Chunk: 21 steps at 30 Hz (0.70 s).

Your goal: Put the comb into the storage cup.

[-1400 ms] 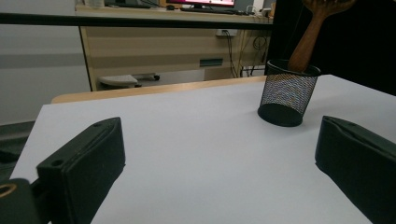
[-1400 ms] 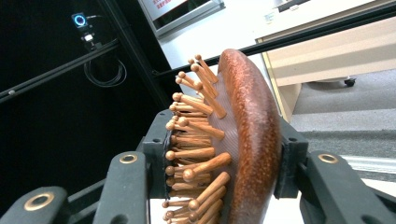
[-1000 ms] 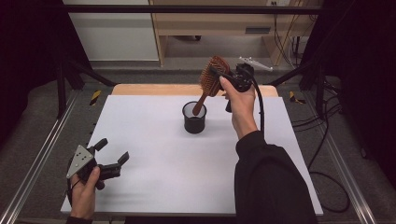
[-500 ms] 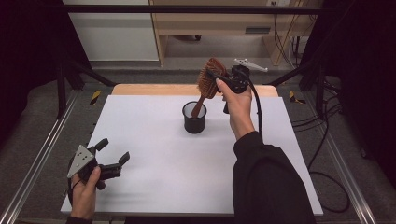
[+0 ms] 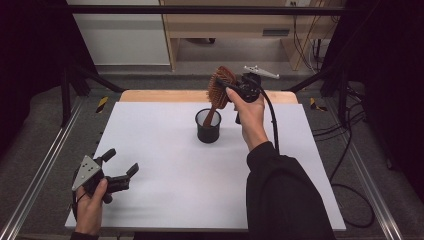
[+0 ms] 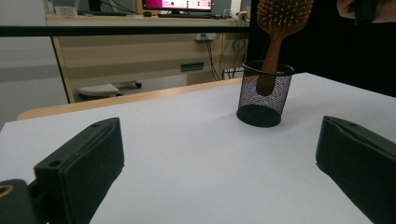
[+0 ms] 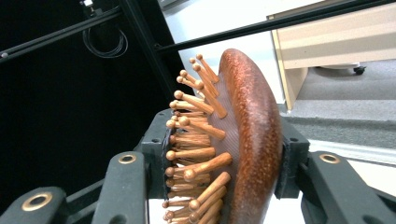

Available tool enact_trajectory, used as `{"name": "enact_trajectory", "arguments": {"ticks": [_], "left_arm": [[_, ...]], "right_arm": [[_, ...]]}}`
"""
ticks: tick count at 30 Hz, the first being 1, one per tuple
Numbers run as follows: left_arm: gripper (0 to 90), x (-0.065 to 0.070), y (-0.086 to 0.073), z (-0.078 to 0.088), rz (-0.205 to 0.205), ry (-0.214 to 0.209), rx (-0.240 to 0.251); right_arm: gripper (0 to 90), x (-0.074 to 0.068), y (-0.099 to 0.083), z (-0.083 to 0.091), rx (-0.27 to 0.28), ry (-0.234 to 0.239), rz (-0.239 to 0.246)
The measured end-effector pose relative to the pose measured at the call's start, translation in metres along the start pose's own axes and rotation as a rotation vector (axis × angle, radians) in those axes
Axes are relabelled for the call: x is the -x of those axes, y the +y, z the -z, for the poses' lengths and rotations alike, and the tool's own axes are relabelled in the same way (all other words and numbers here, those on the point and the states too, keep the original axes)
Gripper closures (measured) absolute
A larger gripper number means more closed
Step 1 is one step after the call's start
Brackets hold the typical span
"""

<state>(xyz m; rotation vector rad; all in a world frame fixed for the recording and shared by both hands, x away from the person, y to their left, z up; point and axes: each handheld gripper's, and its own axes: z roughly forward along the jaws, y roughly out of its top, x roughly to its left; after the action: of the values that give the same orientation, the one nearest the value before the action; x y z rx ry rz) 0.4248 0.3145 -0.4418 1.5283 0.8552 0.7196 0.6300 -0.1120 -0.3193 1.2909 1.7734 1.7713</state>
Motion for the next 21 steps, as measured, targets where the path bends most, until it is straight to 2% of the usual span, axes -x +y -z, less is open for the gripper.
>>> {"name": "enact_trajectory", "arguments": {"ticks": [10, 21], "left_arm": [[1.3, 0.0, 0.0, 0.0, -0.008, 0.001, -0.007], [1.3, 0.0, 0.0, 0.0, -0.007, -0.002, -0.002]], "right_arm": [[50.7, 0.0, -0.009, -0.01, -0.027, -0.006, -0.007], [50.6, 0.008, -0.025, -0.019, -0.051, -0.019, -0.034]]}}
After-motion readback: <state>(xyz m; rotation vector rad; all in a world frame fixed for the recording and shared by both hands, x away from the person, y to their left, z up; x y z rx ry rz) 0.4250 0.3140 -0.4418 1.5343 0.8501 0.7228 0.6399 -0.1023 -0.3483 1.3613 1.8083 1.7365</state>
